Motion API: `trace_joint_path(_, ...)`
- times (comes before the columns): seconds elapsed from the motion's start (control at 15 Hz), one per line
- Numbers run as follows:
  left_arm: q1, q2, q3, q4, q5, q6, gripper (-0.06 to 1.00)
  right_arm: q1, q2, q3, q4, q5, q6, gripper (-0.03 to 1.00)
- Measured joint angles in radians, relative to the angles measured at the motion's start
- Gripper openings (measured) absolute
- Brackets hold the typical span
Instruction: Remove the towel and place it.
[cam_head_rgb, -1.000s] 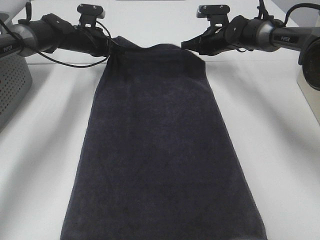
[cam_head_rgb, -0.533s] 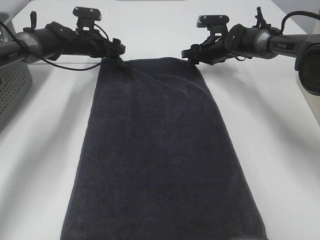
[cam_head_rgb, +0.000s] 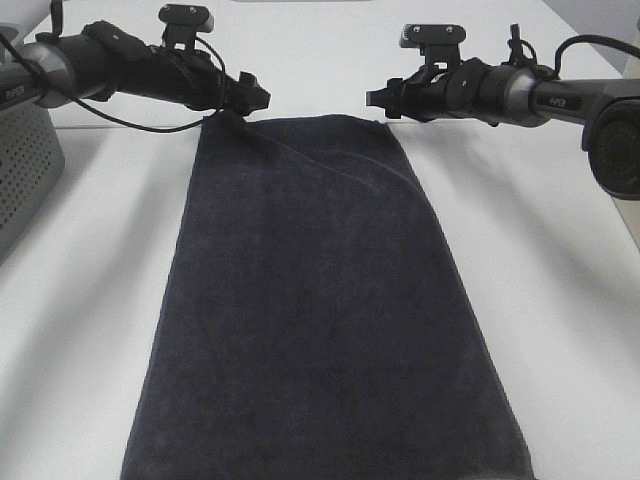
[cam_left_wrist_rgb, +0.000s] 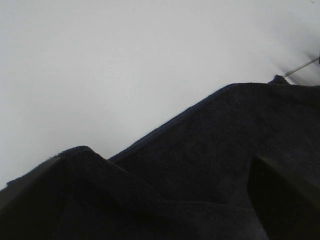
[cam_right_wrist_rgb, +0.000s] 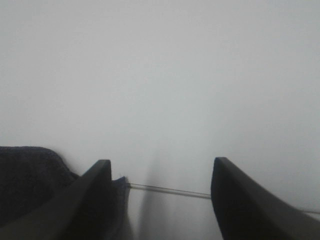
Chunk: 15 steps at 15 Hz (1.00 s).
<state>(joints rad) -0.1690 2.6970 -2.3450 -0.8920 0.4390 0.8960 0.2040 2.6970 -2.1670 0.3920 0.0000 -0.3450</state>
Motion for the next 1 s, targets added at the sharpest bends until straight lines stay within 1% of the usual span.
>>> trace_joint_path(0.27,0.0,0.0,0.0,0.0,0.004,0.0,0.91,0.0,0.074,-0.067,0.0,0.0,-0.007,0.58)
trace_joint_path(0.53,0.0,0.0,0.0,0.0,0.001,0.0,0.91,0.005,0.092,-0.069,0.0,0.0,-0.008,0.58)
trace_joint_path(0.73,-0.001,0.0,0.0,0.0,0.0,0.0,0.91,0.03,0.101,-0.073,-0.026,0.0,-0.034,0.57)
trace_joint_path(1.0,-0.001,0.0,0.0,0.0,0.0,0.0,0.91,0.033,0.117,-0.078,-0.029,-0.039,-0.072,0.57)
